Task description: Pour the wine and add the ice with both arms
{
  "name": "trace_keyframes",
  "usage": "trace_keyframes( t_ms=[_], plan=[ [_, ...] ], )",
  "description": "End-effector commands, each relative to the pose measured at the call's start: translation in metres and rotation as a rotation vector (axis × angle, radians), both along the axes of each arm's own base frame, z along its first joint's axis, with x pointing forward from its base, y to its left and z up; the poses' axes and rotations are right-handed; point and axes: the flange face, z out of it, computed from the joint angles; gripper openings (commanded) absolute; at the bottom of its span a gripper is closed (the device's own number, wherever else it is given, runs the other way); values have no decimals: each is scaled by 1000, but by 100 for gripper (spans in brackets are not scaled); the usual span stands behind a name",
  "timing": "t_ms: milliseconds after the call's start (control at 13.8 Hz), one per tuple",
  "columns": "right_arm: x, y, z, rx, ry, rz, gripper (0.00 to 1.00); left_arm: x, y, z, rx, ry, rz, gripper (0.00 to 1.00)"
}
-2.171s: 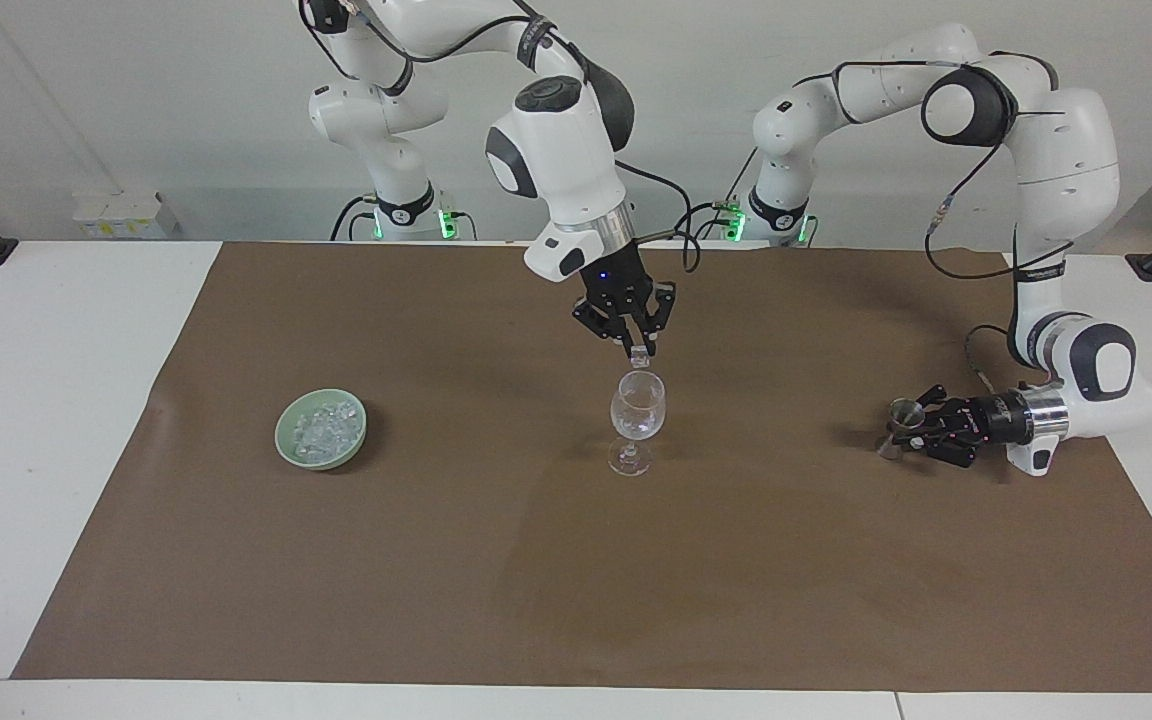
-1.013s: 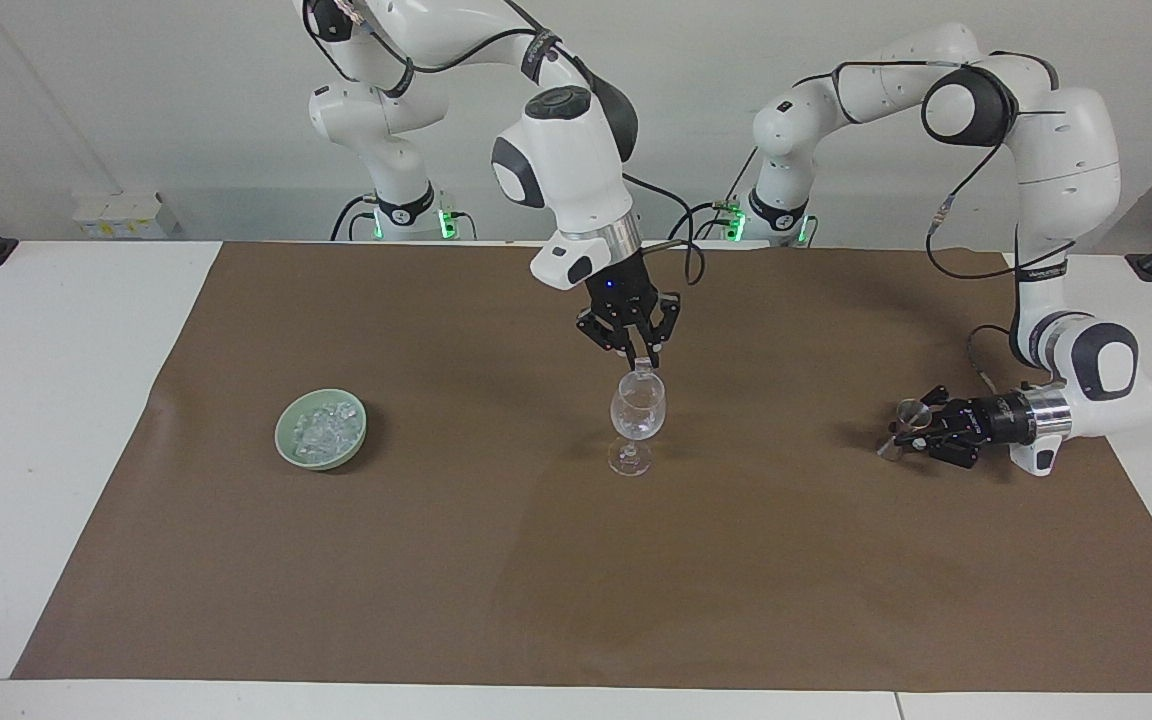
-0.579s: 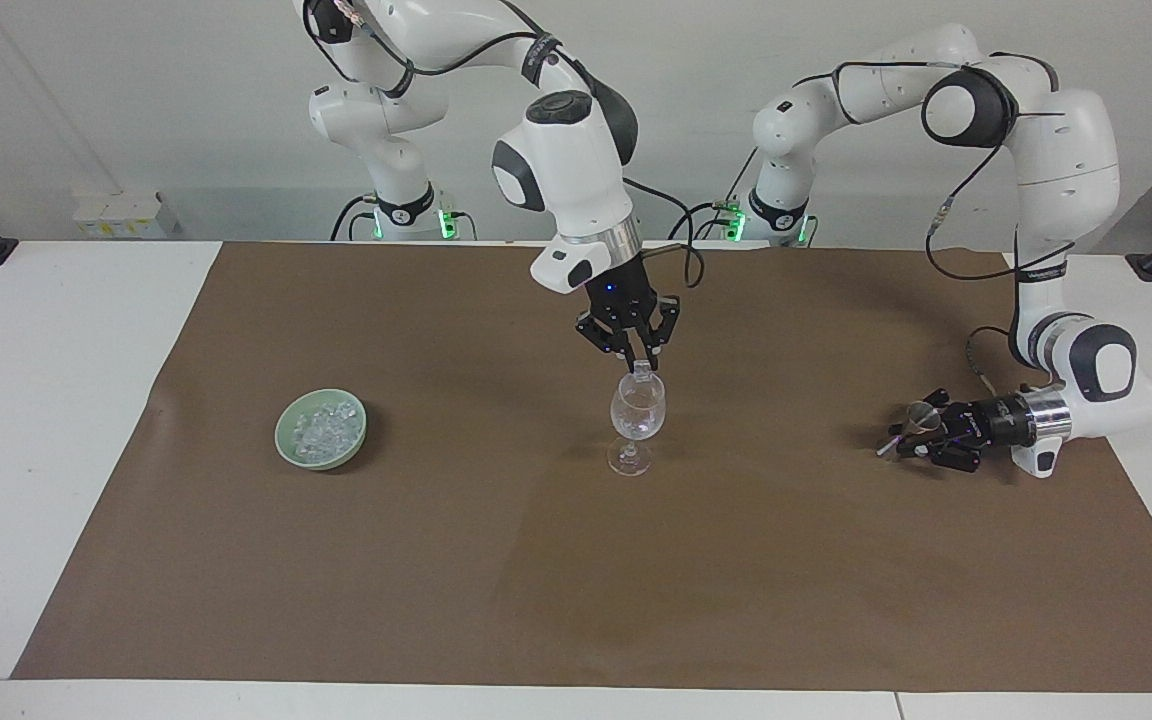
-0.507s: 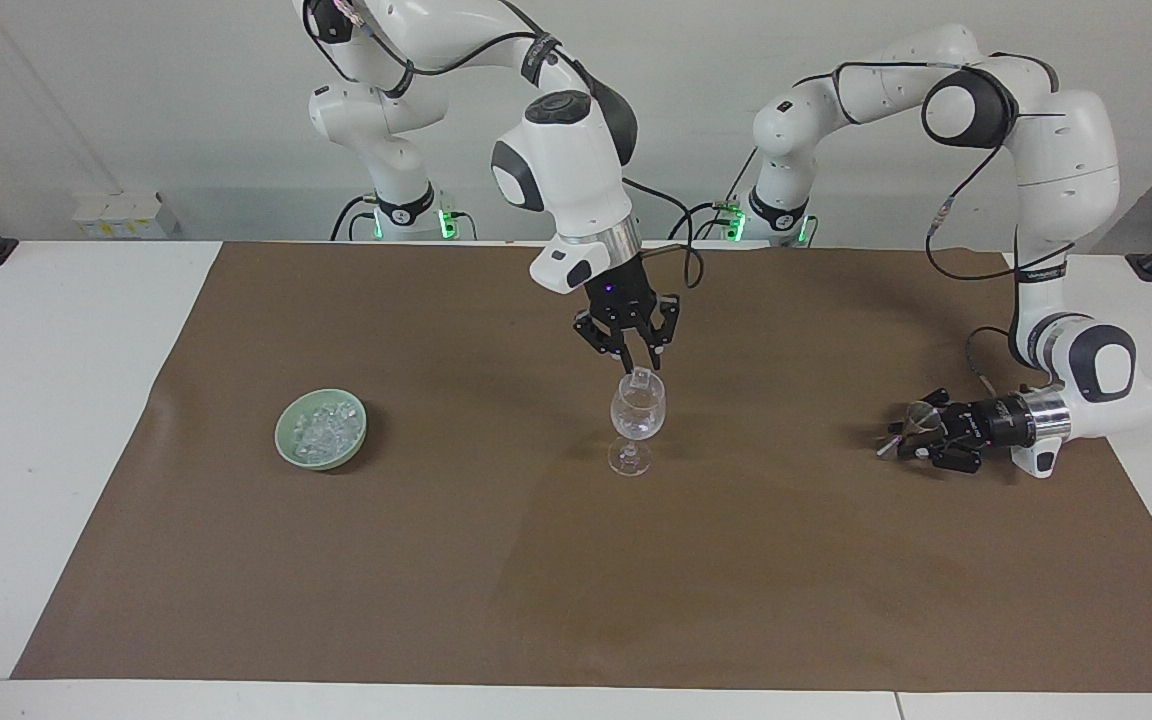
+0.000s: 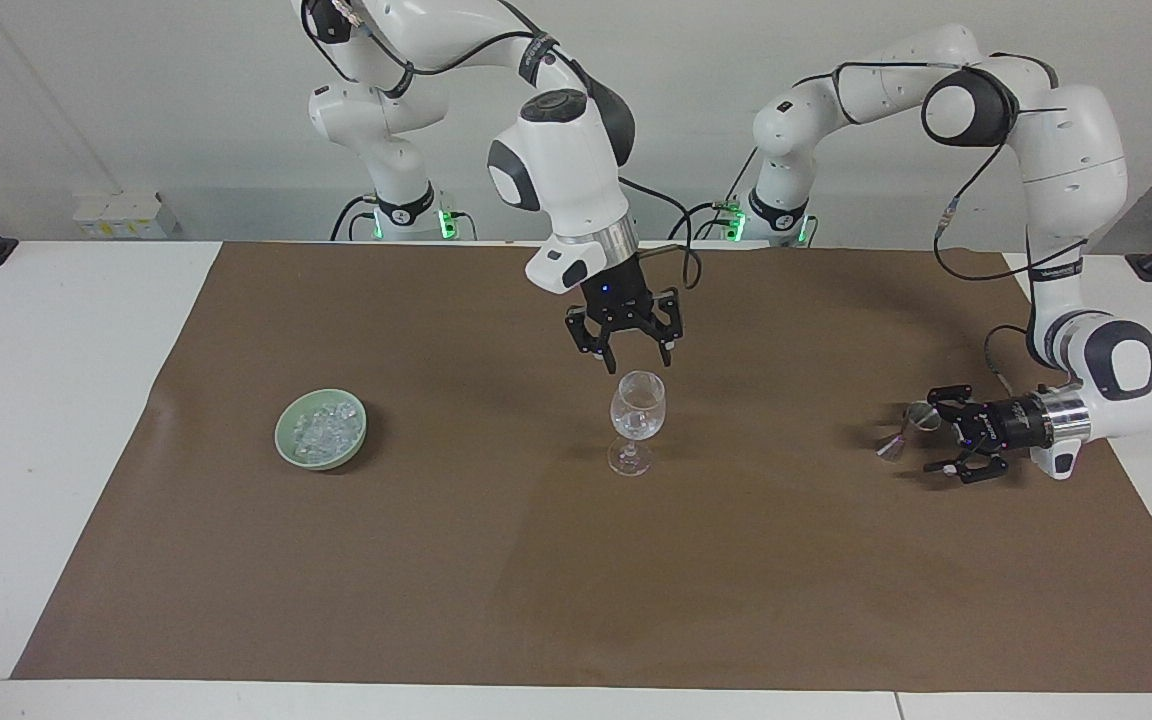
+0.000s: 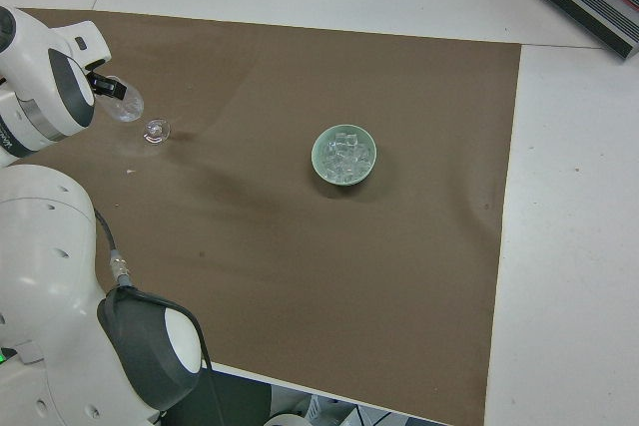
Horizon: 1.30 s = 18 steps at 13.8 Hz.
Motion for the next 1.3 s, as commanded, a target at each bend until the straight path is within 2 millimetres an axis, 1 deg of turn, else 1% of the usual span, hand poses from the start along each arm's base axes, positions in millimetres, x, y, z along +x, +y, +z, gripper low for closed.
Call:
trace_keyframes(
  t_ms=[0,72,145,289,362,434,579,651,724,796,941,1013,1158,1230],
  plan=[
    [14,-29,8,-47,-39,-36,100,7,4,26,55,8,-49,100],
    [16,-42,13,-53,-40,-54,100,9,6,37,81,10,-52,100],
    [17,-60,20,-65,-40,-77,100,12,3,52,114,7,-66,100],
    [17,-100,35,-115,-9,-116,100,15,1,78,167,-10,-84,100],
    [18,-120,46,-140,2,-130,100,17,-1,91,197,-27,-100,100],
    [14,-140,57,-172,18,-136,100,21,-10,108,234,-31,-119,100],
    [7,-178,76,-244,53,-101,100,23,-18,140,294,-20,-118,100],
    [2,-193,84,-278,73,-71,100,24,-29,152,312,-16,-134,100],
    [-7,-204,92,-298,104,-38,100,24,-39,166,335,-28,-150,100],
    [-15,-213,98,-327,140,-9,100,23,-46,175,358,-37,-166,100],
    [-24,-220,107,-350,168,15,100,23,-63,201,400,-74,-195,100],
    [-25,-228,107,-356,198,5,100,23,-74,208,418,-89,-221,100],
    [-26,-239,120,-360,222,3,100,25,-107,223,491,-139,-310,100],
    [-26,-246,121,-366,226,21,100,26,-118,231,511,-180,-348,100]
  ],
)
